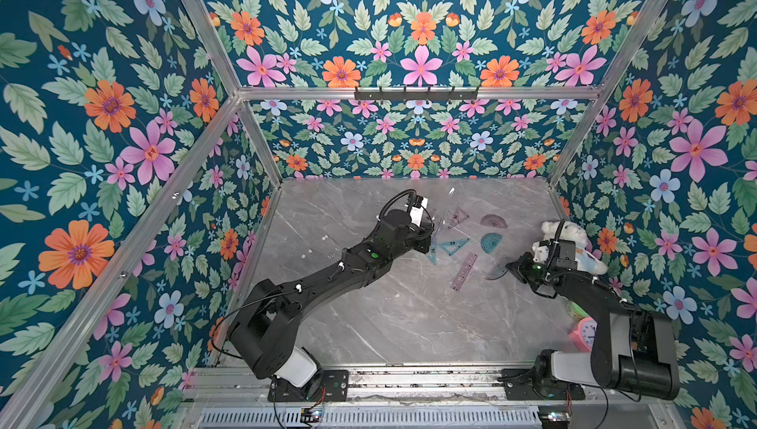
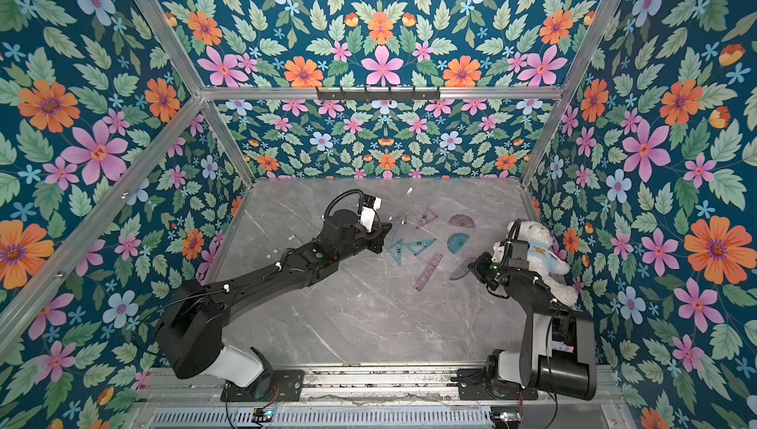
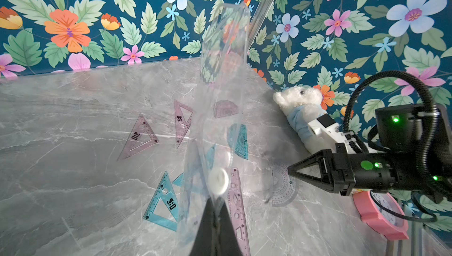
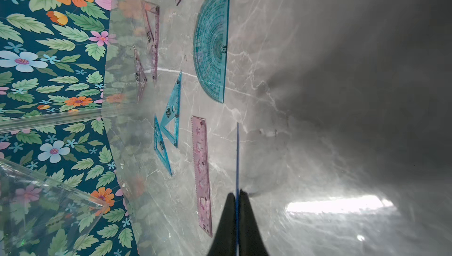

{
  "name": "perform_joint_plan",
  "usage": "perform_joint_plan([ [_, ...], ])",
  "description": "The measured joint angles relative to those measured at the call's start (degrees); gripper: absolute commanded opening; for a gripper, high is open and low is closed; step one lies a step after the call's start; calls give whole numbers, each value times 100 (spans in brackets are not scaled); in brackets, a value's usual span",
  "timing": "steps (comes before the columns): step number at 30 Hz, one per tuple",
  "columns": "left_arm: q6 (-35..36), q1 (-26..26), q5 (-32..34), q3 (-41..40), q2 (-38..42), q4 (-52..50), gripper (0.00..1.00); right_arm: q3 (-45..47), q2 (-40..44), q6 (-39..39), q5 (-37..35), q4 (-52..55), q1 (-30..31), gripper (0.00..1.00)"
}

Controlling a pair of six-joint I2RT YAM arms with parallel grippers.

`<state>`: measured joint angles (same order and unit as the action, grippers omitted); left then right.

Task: Open the ruler set and take out the ruler
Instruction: Place the ruler at the center of the board, then take out the ruler from the ruler set bag.

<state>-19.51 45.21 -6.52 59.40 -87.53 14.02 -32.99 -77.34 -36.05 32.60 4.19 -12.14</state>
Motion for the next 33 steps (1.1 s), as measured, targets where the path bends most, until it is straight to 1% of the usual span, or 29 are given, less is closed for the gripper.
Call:
perform_joint_plan([
  [5,13,0,-35,0,4,-24,0,-15,-90,0,0,-142,-9,1],
  [8,13,0,-39,2,4,-39,0,-17,-114,-2,-2,-146,-9,15],
  [10,13,0,-42,2,4,-39,0,-33,-114,2,-13,-140,-9,20],
  [13,13,0,-63,2,4,-48,0,-70,-109,7,-57,-133,-9,24],
  [21,13,0,-61,-2,59,-74,0,-70,37,46,-247,-50,-9,29],
  [26,15,0,-57,-17,76,-98,0,-190,474,175,-435,363,-2,29],
  [28,28,0,-55,-17,55,-92,0,-304,772,181,-529,573,109,30],
  [29,35,2,-52,-11,33,-98,0,-400,960,203,-603,723,262,30],
  [31,35,9,-55,2,-17,-127,0,-651,1311,247,-741,986,654,29],
  [33,37,17,-57,55,-68,-151,0,-935,1600,302,-907,1167,1121,26],
])
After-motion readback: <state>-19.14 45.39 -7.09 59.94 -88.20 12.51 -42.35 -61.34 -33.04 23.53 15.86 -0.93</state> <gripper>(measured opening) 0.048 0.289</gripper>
